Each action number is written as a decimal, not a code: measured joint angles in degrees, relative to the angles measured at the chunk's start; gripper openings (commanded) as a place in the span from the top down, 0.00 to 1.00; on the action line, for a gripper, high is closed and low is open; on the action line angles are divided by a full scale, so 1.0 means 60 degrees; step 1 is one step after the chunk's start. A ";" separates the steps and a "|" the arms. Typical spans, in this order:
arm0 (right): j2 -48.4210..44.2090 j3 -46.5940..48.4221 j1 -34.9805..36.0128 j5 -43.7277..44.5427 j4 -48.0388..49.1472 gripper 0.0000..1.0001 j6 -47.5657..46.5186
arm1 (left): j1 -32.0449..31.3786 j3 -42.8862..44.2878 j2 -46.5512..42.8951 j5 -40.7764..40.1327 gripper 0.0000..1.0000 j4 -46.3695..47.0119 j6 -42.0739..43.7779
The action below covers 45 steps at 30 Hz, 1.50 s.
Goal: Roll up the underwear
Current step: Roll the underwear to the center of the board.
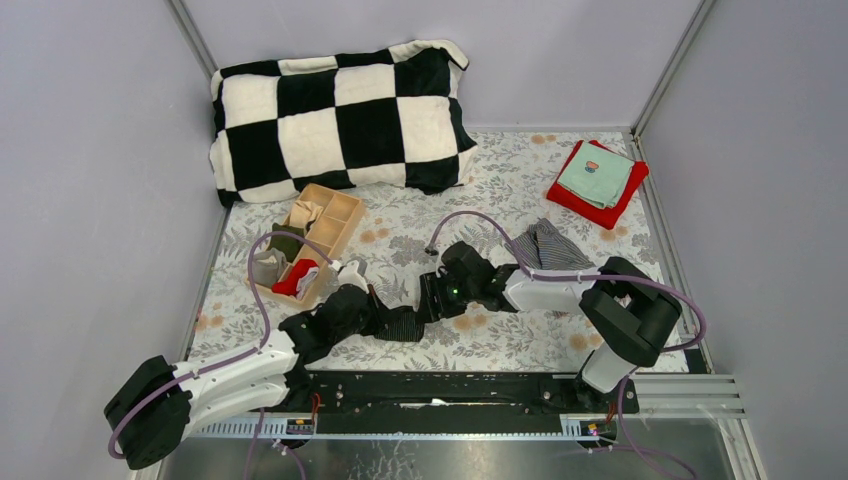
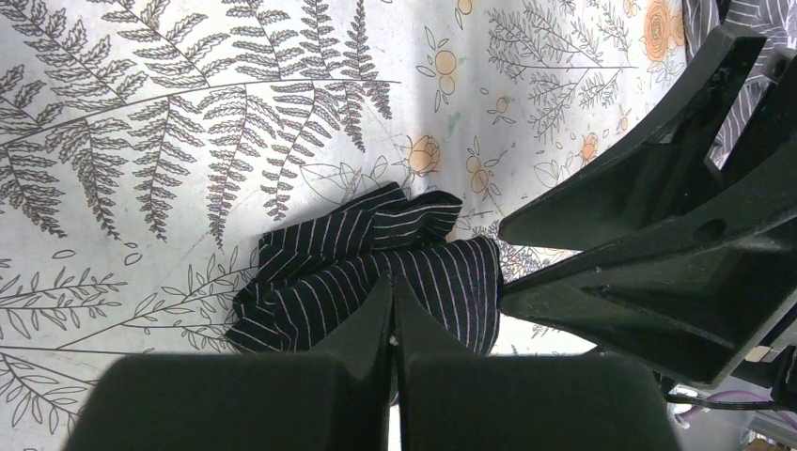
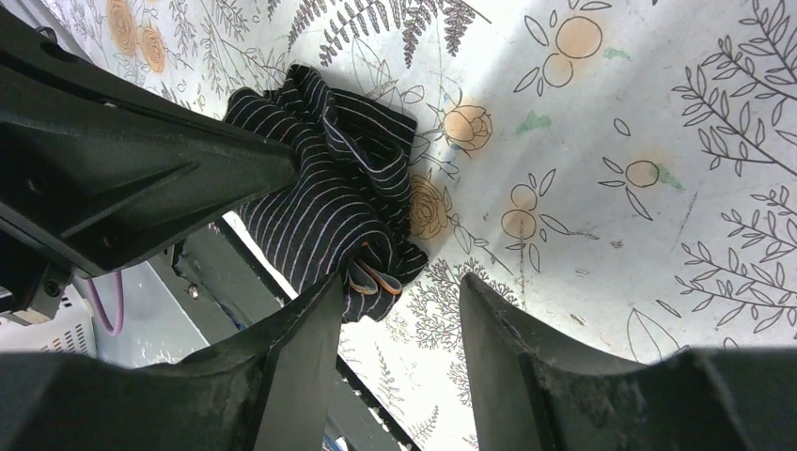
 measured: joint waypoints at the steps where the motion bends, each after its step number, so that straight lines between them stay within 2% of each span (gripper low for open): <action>1: 0.0000 -0.0036 0.0000 -0.0011 0.0066 0.46 0.0004 | 0.0000 0.0000 0.0000 0.0000 1.00 0.0000 -0.0004; 10: -0.0113 -0.0102 -0.0004 0.0109 0.0117 0.46 -0.0189 | -0.0004 0.0000 0.0000 -0.0022 1.00 0.0000 -0.0004; 15: -0.1290 -0.0331 -0.0015 0.0561 0.0025 0.45 -0.0962 | -0.0004 0.0022 0.0069 -0.0055 1.00 0.0011 -0.0004; 18: -0.2095 -0.0656 -0.0007 0.0597 0.0535 0.44 -0.1923 | -0.0004 0.0047 0.0131 -0.0062 1.00 0.0018 0.0000; 21: -0.2616 -0.1260 0.0251 0.0790 0.1330 0.40 -0.3807 | -0.0004 0.0058 0.0168 -0.0076 1.00 0.0040 0.0000; 28: -0.2528 -0.2084 0.2965 0.1559 0.1978 0.34 -1.0404 | -0.0004 0.0058 0.0255 -0.0084 1.00 0.0120 0.0000; 32: -0.2124 -0.2725 0.3989 0.2189 0.3009 0.29 -1.2837 | -0.0004 0.0102 0.0350 -0.0084 1.00 0.0146 0.0007; 38: -0.1093 -0.3311 0.4313 0.3526 0.4856 0.24 -1.5151 | -0.0004 0.0168 0.0484 -0.0084 1.00 0.0168 0.0018; 45: -0.0029 -0.3588 0.4510 0.4579 0.7038 0.23 -1.6793 | 0.0000 0.0244 0.0634 -0.0084 1.00 0.0226 0.0087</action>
